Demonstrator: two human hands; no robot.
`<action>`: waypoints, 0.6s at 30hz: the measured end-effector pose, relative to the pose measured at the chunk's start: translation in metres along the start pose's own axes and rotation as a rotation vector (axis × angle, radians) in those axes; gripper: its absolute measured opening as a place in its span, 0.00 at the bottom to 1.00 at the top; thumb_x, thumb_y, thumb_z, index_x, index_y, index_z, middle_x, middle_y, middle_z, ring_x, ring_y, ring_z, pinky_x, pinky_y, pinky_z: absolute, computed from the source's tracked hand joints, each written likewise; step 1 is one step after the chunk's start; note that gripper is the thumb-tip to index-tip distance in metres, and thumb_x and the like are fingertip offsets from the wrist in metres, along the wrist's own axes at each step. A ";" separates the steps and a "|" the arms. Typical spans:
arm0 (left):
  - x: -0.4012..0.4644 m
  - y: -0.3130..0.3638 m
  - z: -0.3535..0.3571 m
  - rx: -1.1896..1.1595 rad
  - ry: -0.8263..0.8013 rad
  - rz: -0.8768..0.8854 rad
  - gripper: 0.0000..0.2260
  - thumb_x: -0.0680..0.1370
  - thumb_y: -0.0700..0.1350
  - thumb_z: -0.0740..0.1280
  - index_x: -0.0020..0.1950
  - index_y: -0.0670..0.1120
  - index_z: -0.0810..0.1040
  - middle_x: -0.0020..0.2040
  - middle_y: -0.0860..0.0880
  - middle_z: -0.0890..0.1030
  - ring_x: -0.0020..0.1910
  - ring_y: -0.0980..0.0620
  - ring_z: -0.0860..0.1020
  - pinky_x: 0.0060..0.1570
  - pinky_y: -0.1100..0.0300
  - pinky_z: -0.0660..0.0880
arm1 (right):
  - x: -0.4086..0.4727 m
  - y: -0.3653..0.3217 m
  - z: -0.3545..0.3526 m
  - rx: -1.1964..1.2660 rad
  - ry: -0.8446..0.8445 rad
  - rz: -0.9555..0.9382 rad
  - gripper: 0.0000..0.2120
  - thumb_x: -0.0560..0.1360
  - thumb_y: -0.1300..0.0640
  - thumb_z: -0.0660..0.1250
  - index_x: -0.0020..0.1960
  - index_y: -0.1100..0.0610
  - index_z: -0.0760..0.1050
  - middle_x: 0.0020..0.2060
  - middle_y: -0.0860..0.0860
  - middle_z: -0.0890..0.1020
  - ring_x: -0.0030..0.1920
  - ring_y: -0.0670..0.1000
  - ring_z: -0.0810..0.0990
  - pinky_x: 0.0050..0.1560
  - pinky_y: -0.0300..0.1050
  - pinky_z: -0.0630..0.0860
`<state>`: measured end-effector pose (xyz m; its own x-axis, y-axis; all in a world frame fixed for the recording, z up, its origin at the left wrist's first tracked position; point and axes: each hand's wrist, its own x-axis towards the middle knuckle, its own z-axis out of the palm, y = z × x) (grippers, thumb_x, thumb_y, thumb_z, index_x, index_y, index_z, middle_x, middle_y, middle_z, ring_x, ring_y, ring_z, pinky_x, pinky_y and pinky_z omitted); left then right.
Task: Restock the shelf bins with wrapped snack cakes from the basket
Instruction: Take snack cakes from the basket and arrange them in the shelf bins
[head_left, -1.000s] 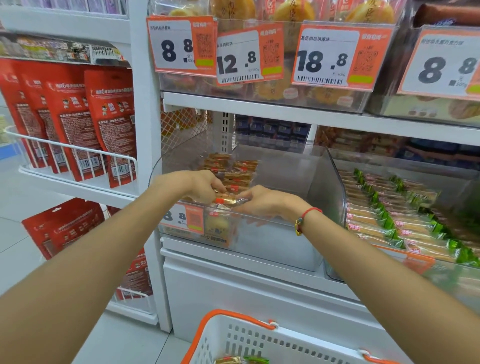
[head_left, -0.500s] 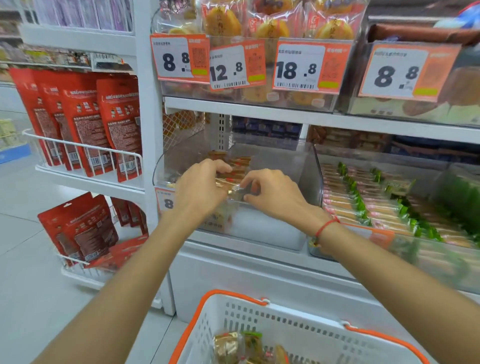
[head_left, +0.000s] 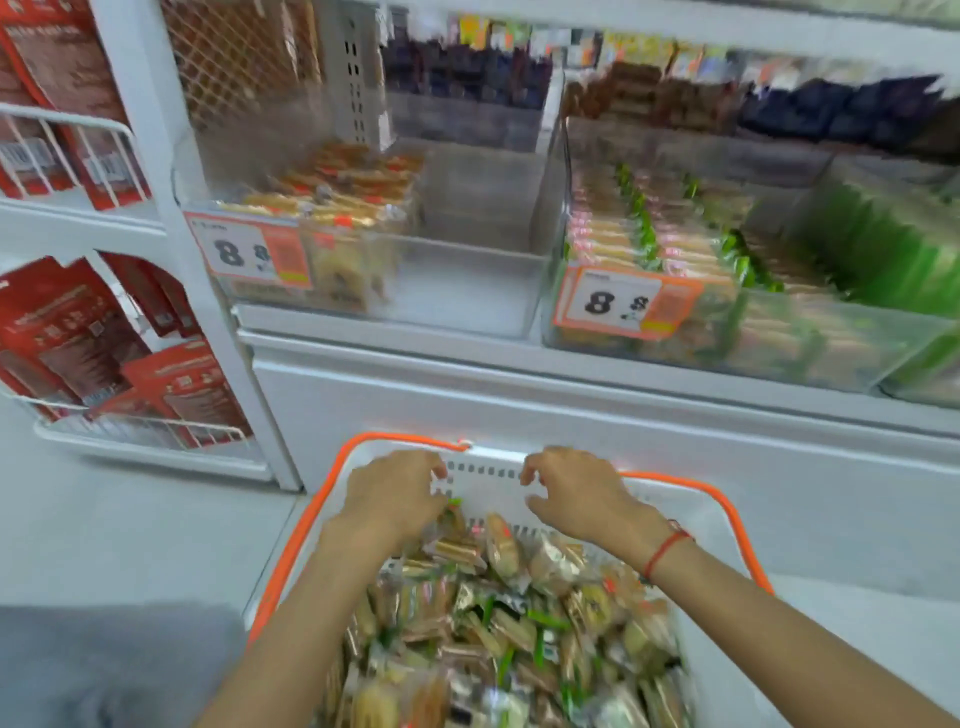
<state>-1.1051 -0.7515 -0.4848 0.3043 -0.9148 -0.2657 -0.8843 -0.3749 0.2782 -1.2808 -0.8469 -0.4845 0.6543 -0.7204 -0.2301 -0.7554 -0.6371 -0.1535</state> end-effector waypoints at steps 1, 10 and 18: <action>0.000 -0.002 0.020 0.026 -0.096 -0.016 0.13 0.78 0.52 0.63 0.63 0.55 0.75 0.62 0.53 0.77 0.61 0.48 0.75 0.56 0.56 0.71 | -0.003 0.006 0.019 0.005 -0.045 0.020 0.13 0.77 0.53 0.63 0.61 0.51 0.75 0.60 0.52 0.77 0.61 0.55 0.75 0.56 0.47 0.71; -0.029 -0.043 0.147 -0.122 -0.436 -0.009 0.17 0.79 0.55 0.63 0.68 0.55 0.72 0.64 0.52 0.77 0.62 0.51 0.75 0.60 0.58 0.71 | -0.018 0.021 0.160 0.144 -0.479 0.019 0.24 0.80 0.55 0.60 0.74 0.55 0.61 0.69 0.58 0.68 0.65 0.61 0.71 0.61 0.54 0.72; -0.017 -0.045 0.165 -0.226 -0.343 -0.103 0.18 0.81 0.57 0.58 0.70 0.55 0.71 0.61 0.49 0.79 0.57 0.51 0.78 0.58 0.55 0.73 | -0.021 0.007 0.216 -0.124 -0.299 0.078 0.32 0.74 0.62 0.68 0.73 0.60 0.57 0.62 0.58 0.76 0.66 0.58 0.65 0.66 0.53 0.66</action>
<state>-1.1287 -0.6940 -0.6448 0.2175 -0.7823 -0.5837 -0.7443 -0.5198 0.4193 -1.3079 -0.7769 -0.6881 0.5410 -0.6677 -0.5114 -0.7809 -0.6245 -0.0107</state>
